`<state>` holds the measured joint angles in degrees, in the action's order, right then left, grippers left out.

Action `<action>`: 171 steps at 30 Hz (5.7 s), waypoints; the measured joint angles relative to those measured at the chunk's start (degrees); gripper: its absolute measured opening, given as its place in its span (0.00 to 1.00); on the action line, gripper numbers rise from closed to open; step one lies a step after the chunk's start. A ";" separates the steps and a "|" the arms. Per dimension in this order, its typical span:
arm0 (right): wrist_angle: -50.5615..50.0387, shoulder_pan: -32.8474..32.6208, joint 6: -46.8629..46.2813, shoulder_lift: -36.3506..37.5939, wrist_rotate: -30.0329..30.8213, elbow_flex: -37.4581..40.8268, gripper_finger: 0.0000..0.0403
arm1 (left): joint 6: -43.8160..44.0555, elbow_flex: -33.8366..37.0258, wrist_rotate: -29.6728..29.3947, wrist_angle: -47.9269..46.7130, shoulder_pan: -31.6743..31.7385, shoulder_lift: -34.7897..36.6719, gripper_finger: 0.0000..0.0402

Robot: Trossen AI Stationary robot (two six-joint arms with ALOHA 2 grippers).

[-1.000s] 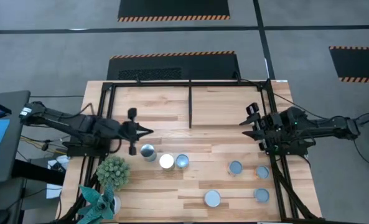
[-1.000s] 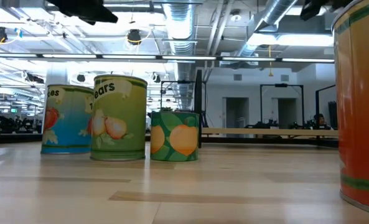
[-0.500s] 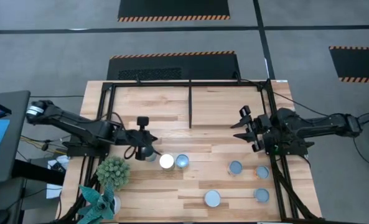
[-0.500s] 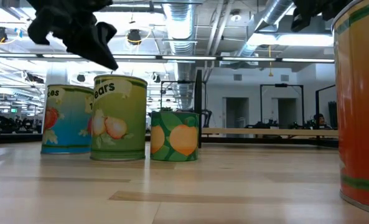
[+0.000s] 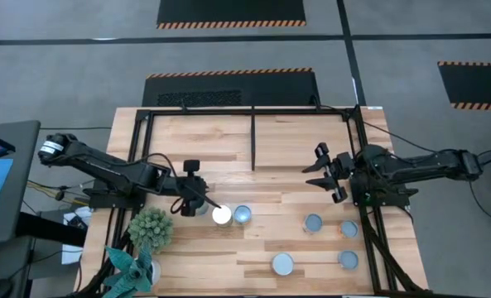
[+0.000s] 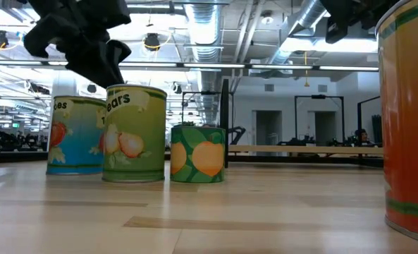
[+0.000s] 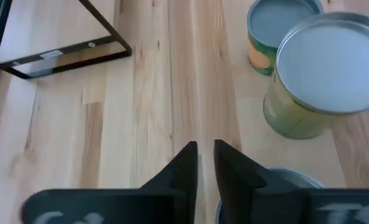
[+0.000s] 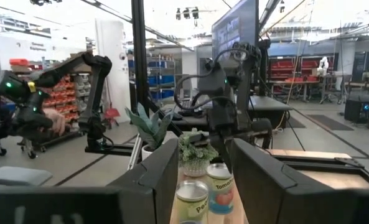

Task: Pick and place cans onto a shelf
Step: Put the canned tomatoes on the shelf

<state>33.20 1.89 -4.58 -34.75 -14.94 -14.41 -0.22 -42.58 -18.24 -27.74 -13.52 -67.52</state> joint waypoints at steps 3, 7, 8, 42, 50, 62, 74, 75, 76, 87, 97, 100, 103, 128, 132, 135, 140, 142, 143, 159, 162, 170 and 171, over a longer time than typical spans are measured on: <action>-0.09 0.00 -0.07 -0.73 0.01 0.00 0.43 | -0.20 -3.78 -0.08 -5.98 0.00 0.17 0.21; -0.09 0.00 -0.19 -2.01 0.00 0.00 0.43 | 4.04 -8.02 0.47 -15.47 0.02 0.17 0.30; -0.07 0.00 -0.43 -2.45 0.02 0.00 0.43 | 5.16 -8.39 1.21 -16.96 0.02 0.17 0.32; 0.03 0.00 -1.55 -4.95 0.00 -0.02 0.43 | 20.93 -4.16 6.52 -20.15 0.02 -0.14 0.37; 0.03 0.00 -1.53 -4.95 -0.02 -0.02 0.43 | 23.72 -4.16 7.26 -21.14 0.02 -0.14 0.34; -0.05 0.00 -1.53 -4.95 -0.07 -0.04 0.43 | 24.97 -4.54 9.93 -20.86 -0.02 -3.98 0.33; -0.12 0.00 -1.51 -4.95 -0.07 -0.07 0.43 | 24.97 -4.36 10.61 -20.28 0.02 -3.94 0.12; -0.12 0.00 -1.52 -4.95 -0.07 -0.07 0.43 | 24.98 -4.36 10.52 -20.24 0.02 -3.94 0.08; -0.12 0.00 -1.51 -4.95 -0.07 -0.07 0.43 | 24.98 -4.34 10.66 -20.03 0.02 -3.94 0.04; 0.53 0.00 -1.51 -4.93 -0.07 -0.07 0.43 | 20.58 -12.15 9.07 -18.19 0.42 -4.16 0.00; 2.94 0.00 -4.41 -4.93 -0.09 -0.07 0.43 | 12.63 -18.61 2.97 -18.15 4.30 -4.20 0.00; 3.81 0.00 -4.46 -4.93 -0.11 -0.07 0.43 | 10.30 -19.34 1.87 -16.84 6.60 -4.20 0.00; 4.86 0.00 -4.48 -4.93 -0.11 -0.07 0.43 | 6.85 -19.46 2.59 -12.06 9.06 -4.18 0.00; 5.93 -0.04 -10.09 -0.79 -2.29 -0.09 0.43 | -8.97 -52.42 16.87 -10.29 17.33 -33.25 0.00; 5.98 -0.04 -11.32 0.70 -8.28 -0.09 0.43 | -12.37 -64.27 19.50 -17.11 19.32 -40.23 0.00; 5.94 -0.07 -12.61 1.99 -12.59 -0.09 0.43 | -13.92 -71.54 22.47 -21.70 21.51 -44.41 0.00; 5.52 -0.28 -12.57 3.47 -17.88 -0.09 0.43 | -15.51 -79.72 27.50 -26.23 26.07 -50.35 0.00; 4.84 -0.87 -12.55 3.88 -18.11 -0.09 0.43 | -15.84 -81.55 29.36 -27.75 28.00 -52.45 0.00; 4.82 -1.17 -12.54 4.05 -18.09 -0.09 0.43 | -15.86 -82.35 30.05 -28.07 28.95 -53.37 0.00; 4.80 -3.02 -11.50 4.49 -18.10 -0.09 0.43 | -15.06 -84.16 33.94 -28.14 36.97 -58.36 0.00; 4.80 -2.99 -11.50 4.49 -18.10 -0.09 0.43 | -14.24 -84.16 33.91 -28.34 36.98 -58.36 0.00; 4.80 -2.99 -11.50 4.50 -18.10 -0.09 0.43 | -12.01 -82.83 32.97 -27.62 35.61 -58.36 0.00; 4.80 -2.99 -11.49 4.49 -18.10 -0.09 0.43 | -11.88 -82.81 32.98 -27.70 35.34 -58.36 0.00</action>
<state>38.00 -1.10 -16.06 -30.26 -33.04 -14.50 -12.10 -125.38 14.74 -55.44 21.82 -125.89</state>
